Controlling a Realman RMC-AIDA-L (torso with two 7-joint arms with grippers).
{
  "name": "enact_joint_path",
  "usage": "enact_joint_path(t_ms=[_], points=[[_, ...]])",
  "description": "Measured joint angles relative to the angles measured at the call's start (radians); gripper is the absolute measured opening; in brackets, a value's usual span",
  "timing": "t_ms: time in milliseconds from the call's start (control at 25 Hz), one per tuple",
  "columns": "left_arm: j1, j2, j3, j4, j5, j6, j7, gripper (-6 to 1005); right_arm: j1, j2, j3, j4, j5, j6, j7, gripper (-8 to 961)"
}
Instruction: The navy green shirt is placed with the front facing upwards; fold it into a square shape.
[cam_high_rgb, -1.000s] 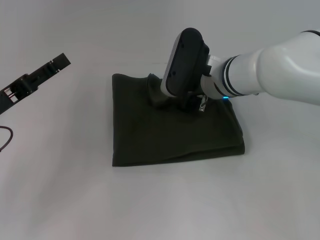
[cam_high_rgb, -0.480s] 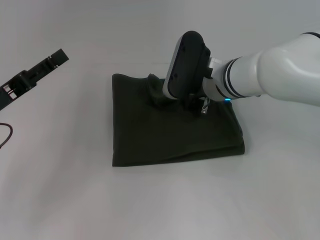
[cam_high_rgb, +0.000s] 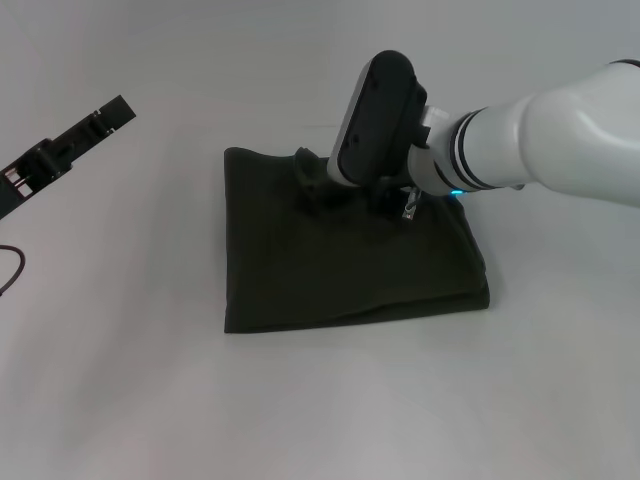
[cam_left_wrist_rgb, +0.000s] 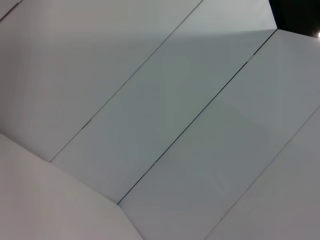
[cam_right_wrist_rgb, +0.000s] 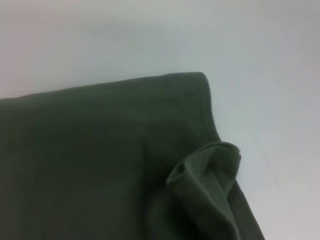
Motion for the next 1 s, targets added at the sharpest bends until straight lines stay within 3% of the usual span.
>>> enact_joint_path(t_ms=[360, 1000], points=[[0.001, 0.0, 0.0, 0.0, -0.001, -0.001, 0.002, 945, -0.079, -0.005, 0.07, -0.118, -0.168, -0.007, 0.154, 9], [-0.001, 0.0, 0.0, -0.001, -0.004, -0.002, 0.0, 946, -0.092, -0.005, 0.192, -0.094, -0.21, -0.005, 0.175, 13]])
